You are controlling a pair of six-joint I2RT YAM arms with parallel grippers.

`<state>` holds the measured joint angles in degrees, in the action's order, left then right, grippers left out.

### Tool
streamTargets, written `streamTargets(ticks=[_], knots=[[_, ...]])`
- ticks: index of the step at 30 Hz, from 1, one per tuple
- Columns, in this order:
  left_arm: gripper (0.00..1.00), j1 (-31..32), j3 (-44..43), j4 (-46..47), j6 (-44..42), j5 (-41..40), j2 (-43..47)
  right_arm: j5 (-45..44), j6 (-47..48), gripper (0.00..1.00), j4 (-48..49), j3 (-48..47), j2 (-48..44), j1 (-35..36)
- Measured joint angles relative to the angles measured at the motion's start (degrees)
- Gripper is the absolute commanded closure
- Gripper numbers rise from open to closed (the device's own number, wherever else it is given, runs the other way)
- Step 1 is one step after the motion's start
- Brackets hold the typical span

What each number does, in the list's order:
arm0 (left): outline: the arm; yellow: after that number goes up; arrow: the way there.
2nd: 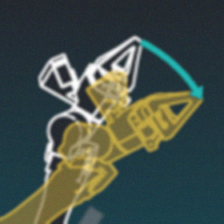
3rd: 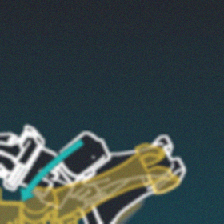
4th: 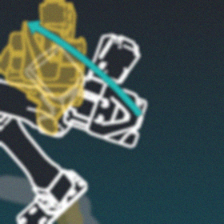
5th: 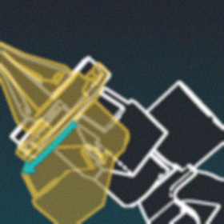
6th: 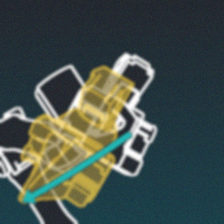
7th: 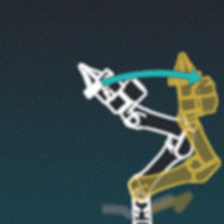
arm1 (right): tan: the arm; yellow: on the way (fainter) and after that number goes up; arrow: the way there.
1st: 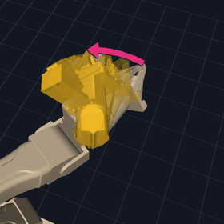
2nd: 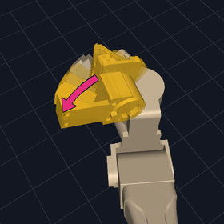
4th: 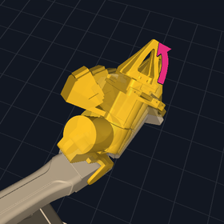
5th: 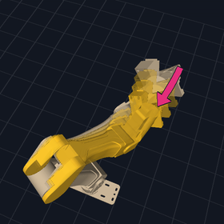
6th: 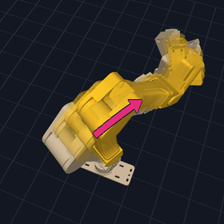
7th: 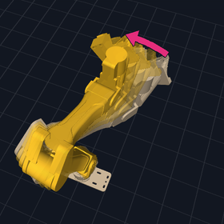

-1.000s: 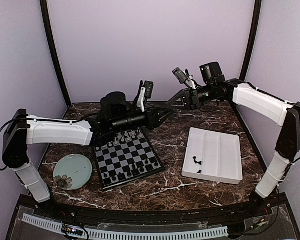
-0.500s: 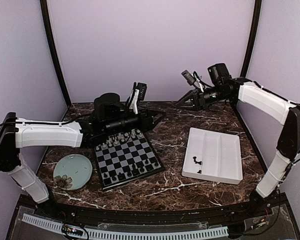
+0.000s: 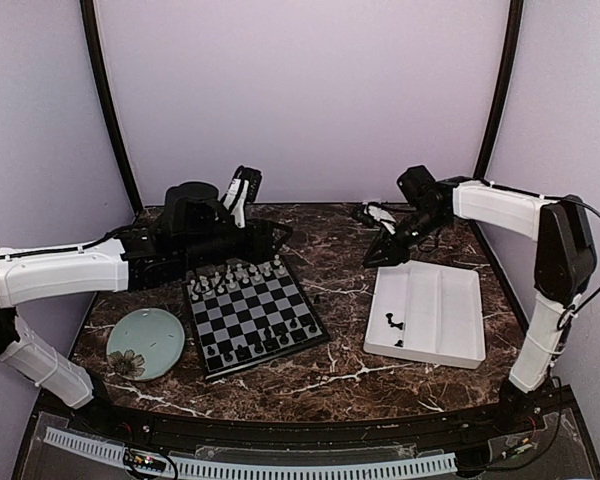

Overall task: Set up the chess pieces on the board
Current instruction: Pick up the pawn from the center of the board.

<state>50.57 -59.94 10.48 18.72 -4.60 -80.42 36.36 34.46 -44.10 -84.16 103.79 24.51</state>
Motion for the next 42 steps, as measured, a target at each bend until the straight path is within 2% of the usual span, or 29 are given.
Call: streamTargets(ticks=[4, 9, 19, 38, 42], knots=[[0.49, -1.99, 0.87, -4.87, 1.88, -0.66, 0.74, -4.63, 2.21, 0.74, 0.35, -0.24, 3.87, 2.62], [0.49, -3.23, 2.99, -8.55, 3.54, -1.7, 3.98, -8.83, 4.55, 0.66, 0.28, -3.5, 10.12, 6.78], [0.48, -4.15, 5.29, -11.8, 5.14, -5.86, 12.41, -14.21, 3.87, 0.64, 0.72, -14.29, 20.15, 13.07], [0.46, -4.72, 8.7, -13.66, 5.73, -7.3, 14.88, -14.12, 2.95, 0.66, -1.42, -21.38, 27.12, 15.52], [0.46, -4.92, 9.11, -13.64, 5.77, -7.28, 14.91, -14.19, 3.02, 0.74, -2.08, -21.38, 27.85, 15.91]])
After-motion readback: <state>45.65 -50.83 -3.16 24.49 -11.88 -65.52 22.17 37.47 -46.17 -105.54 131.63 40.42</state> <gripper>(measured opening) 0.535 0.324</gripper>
